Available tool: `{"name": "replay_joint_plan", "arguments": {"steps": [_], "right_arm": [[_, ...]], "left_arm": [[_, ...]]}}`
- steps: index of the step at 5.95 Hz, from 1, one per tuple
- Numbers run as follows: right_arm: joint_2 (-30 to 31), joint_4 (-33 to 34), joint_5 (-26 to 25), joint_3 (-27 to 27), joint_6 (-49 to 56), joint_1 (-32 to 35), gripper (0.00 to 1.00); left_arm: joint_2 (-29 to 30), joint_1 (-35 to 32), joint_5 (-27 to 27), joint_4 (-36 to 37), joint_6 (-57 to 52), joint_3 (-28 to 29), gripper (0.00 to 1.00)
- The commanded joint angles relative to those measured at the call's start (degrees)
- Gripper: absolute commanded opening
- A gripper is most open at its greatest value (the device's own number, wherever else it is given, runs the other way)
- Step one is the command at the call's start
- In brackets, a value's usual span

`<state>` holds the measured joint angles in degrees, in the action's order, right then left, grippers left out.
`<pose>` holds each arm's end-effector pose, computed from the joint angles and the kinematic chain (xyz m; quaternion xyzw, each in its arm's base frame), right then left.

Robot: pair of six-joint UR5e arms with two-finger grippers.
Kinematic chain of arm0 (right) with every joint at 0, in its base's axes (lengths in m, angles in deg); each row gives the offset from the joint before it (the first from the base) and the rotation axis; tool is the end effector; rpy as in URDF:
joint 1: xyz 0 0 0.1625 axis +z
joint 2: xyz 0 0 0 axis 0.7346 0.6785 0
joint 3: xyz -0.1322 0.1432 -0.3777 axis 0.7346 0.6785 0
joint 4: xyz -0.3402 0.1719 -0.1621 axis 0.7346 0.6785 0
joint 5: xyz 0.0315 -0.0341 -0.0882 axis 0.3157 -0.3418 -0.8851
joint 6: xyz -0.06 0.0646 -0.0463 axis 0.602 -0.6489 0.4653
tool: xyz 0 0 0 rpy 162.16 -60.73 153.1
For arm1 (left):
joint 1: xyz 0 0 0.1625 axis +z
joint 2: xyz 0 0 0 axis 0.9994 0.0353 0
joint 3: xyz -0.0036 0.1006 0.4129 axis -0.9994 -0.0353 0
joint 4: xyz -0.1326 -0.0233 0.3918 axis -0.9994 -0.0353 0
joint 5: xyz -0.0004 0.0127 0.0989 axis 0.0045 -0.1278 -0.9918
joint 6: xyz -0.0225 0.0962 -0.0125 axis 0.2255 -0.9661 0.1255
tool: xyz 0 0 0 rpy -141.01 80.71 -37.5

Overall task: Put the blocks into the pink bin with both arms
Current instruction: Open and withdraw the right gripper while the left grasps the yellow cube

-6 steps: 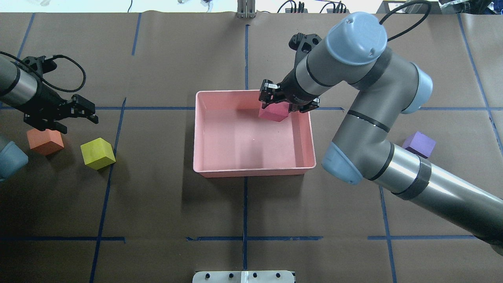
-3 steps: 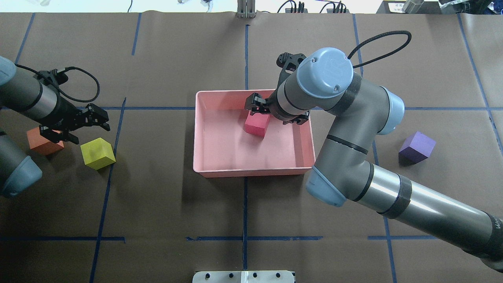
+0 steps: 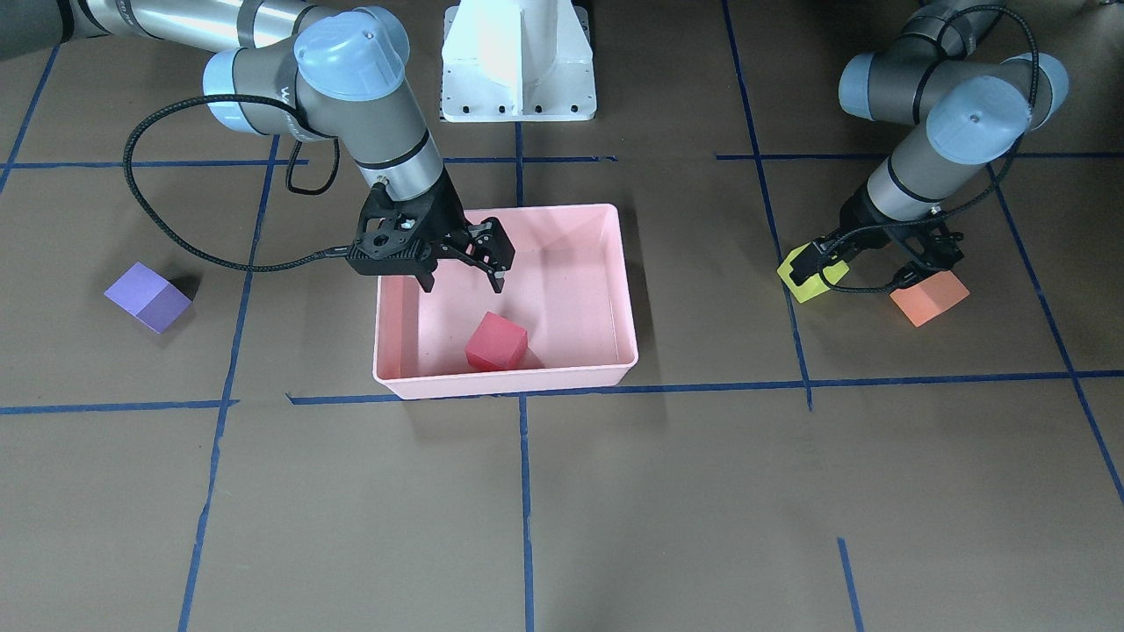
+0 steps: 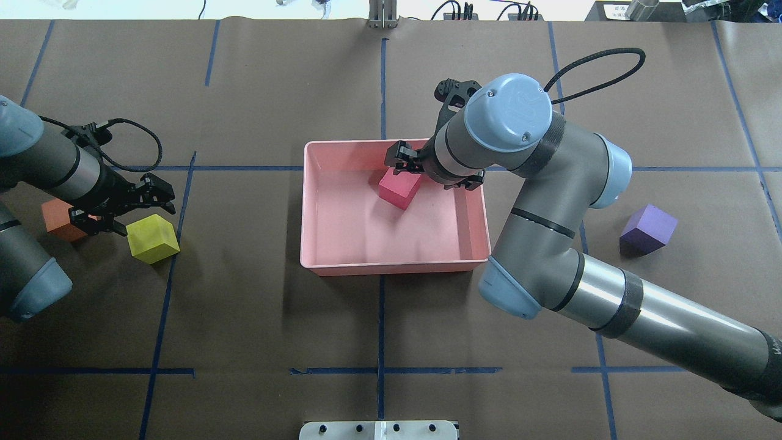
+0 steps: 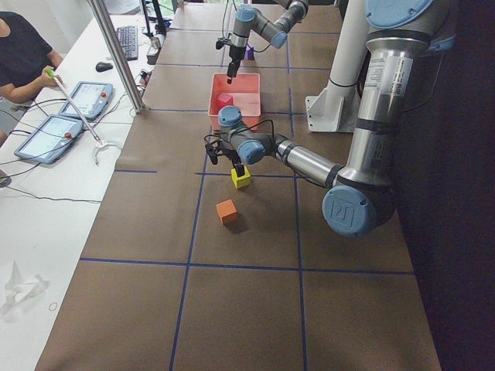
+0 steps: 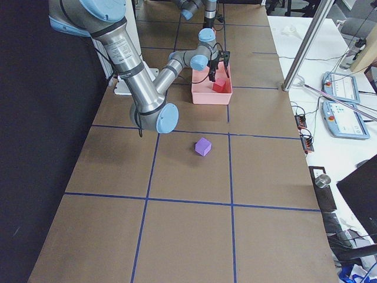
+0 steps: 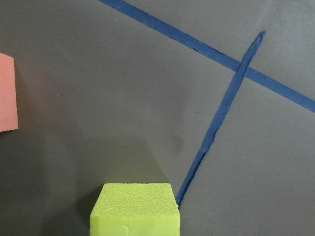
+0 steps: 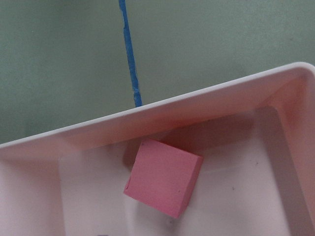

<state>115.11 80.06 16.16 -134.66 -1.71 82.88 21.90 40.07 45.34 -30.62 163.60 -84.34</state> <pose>-0.4880 -0.4795 0.1950 0.0627 -0.4858 0.1418 0.8602 0.3186 -0.4679 0.4557 -0.0898 0.4163 -0.2046 0.8813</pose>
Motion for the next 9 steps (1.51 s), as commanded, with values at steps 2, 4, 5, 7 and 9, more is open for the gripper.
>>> {"name": "replay_joint_plan", "arguments": {"steps": [2, 4, 5, 7, 9], "right_arm": [[0.33, 0.08, 0.04, -0.66, 0.08, 2.0, 1.0], [5.3, 6.62, 6.85, -4.41, 2.43, 10.58, 1.0], [11.0, 6.41, 10.46, -7.49, 11.24, 15.15, 1.0], [21.9, 5.97, 12.08, -8.05, 25.66, 18.53, 1.0], [31.65, 5.88, 11.99, -9.79, 26.19, 18.98, 1.0]], "left_arm": [[-0.91, 0.8, -0.91, -0.01, 0.14, 0.65, 1.0], [-0.91, 1.94, -0.91, -0.01, 0.06, 1.18, 0.97], [-0.82, 1.94, -0.91, -0.01, 0.14, 1.1, 0.67], [-0.21, 2.03, -0.74, 0.08, 0.14, 0.14, 0.04], [5.04, 0.55, -0.74, 0.43, 0.84, -4.76, 0.03]]}}
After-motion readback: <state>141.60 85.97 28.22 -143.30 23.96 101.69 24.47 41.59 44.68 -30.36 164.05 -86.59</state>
